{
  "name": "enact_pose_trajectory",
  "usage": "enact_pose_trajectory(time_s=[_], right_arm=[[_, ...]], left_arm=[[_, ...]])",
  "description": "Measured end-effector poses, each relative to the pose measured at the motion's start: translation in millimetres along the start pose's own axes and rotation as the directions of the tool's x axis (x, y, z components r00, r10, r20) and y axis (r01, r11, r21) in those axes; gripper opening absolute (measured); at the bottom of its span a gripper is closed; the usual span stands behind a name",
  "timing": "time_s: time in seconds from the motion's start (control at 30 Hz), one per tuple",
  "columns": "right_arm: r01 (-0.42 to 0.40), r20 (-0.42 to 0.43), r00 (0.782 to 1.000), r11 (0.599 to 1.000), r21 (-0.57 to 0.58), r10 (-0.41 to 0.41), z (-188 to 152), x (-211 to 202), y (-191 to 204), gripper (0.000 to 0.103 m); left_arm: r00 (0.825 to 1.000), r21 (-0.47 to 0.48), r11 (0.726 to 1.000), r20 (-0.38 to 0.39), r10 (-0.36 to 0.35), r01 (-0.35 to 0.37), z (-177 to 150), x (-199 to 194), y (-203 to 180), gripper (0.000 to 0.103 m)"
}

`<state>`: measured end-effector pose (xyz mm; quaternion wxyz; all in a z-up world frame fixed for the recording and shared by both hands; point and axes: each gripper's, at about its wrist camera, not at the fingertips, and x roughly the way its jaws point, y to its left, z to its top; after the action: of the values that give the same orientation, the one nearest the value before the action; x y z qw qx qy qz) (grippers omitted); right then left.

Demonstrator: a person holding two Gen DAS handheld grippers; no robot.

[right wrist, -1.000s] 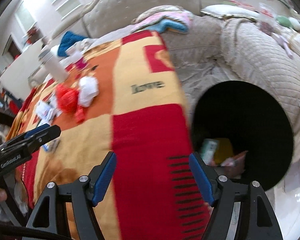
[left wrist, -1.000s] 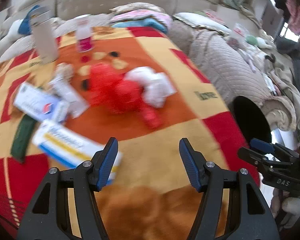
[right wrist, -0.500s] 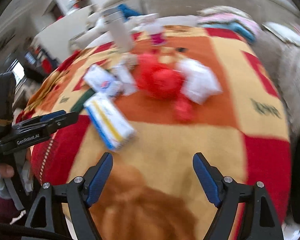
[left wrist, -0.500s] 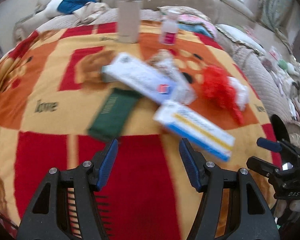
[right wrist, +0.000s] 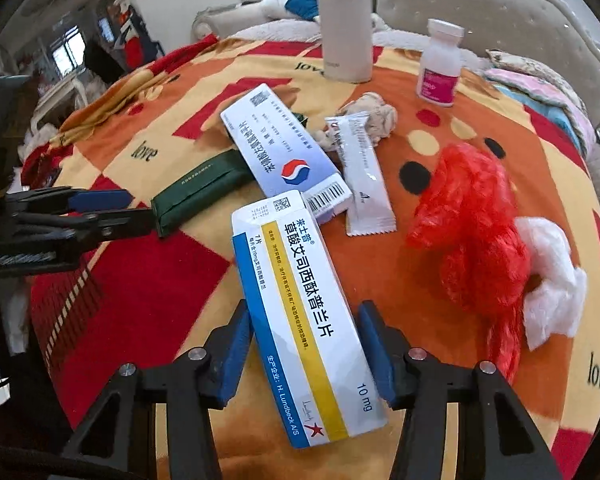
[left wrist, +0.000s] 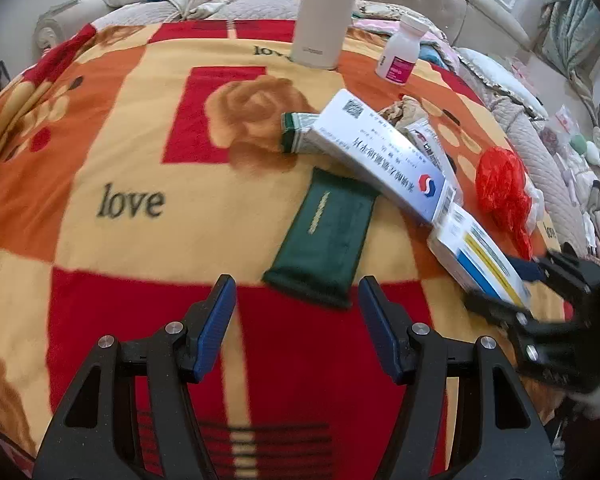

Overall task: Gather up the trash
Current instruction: 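Grasp the green pouch with the left tool while the right grasps the blue-yellow medicine box, then carry the green pouch and medicine box to the black bin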

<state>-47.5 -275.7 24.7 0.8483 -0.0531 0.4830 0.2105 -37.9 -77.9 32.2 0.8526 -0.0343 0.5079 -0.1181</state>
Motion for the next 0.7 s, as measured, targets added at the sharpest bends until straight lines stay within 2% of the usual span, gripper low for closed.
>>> enact_pose_trajectory(time_s=[0.2,0.3,0.37,0.4,0.43,0.5,0.7], right_arm=[[0.040,0.014,0.999,0.998,0.056,-0.041,-25,-31,-7,0.051],[0.063,-0.005,0.998,0.994,0.087,-0.063,-34,-32,-13,0.051],[0.067,-0.008,0.998,0.992,0.109,-0.066,-38,-30,-17,0.051],[0.065,-0.007,0.998,0.990,0.122,-0.065,-39,-27,-19,0.051],[0.063,-0.006,0.998,0.989,0.134,-0.062,-40,-25,-20,0.052],[0.070,0.010,0.997,0.989,0.132,-0.072,-40,-24,-18,0.051],[0.100,0.021,0.994,0.990,0.103,-0.103,-41,-26,-10,0.047]], left_arm=[[0.999,0.065,0.997,0.009,0.042,-0.043,18,26,-18,0.062],[0.997,0.099,0.993,0.031,0.064,-0.067,24,32,-25,0.062],[0.997,0.084,0.994,0.042,0.059,-0.063,26,34,-25,0.062],[0.997,0.075,0.995,0.046,0.057,-0.060,27,34,-24,0.061],[0.997,0.070,0.996,0.050,0.060,-0.063,26,34,-23,0.051],[0.996,0.073,0.995,0.057,0.068,-0.073,24,32,-23,0.044],[0.998,0.052,0.998,0.046,0.039,-0.041,9,18,-19,0.042]])
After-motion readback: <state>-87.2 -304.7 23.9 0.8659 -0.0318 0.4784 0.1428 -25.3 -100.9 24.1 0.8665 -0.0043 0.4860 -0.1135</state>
